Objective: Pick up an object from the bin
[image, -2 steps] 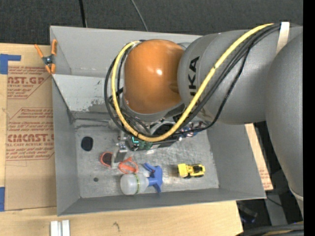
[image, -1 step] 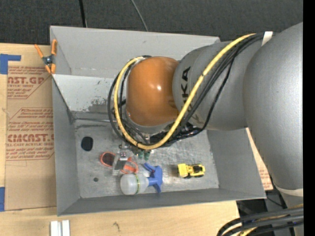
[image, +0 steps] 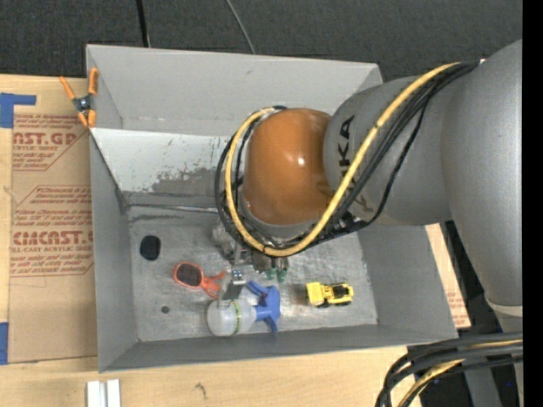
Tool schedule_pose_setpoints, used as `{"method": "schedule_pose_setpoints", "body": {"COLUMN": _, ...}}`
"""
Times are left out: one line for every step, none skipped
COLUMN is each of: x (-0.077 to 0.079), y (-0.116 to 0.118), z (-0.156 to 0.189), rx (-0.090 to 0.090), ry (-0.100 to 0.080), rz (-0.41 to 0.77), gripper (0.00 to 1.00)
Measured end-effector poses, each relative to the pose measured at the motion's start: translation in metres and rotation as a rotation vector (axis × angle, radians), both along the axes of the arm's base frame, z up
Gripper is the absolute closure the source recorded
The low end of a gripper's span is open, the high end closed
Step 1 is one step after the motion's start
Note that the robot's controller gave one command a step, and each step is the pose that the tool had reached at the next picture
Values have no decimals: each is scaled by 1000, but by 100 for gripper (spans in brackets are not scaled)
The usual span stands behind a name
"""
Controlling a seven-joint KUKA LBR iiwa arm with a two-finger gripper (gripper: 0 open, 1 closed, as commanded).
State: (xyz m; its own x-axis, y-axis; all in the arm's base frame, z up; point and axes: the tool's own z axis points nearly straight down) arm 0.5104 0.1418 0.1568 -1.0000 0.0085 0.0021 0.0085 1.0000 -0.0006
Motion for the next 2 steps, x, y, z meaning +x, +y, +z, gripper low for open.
{"method": "schedule_pose_setpoints", "body": {"x": -6, "y": 5, "z": -28, "rx": 1, "ry": -3, "rz": -275, "gripper": 0}}
{"method": "schedule_pose_setpoints", "body": {"x": -12, "y": 4, "z": -75, "rx": 1, "ry": -2, "rz": -215, "gripper": 0}}
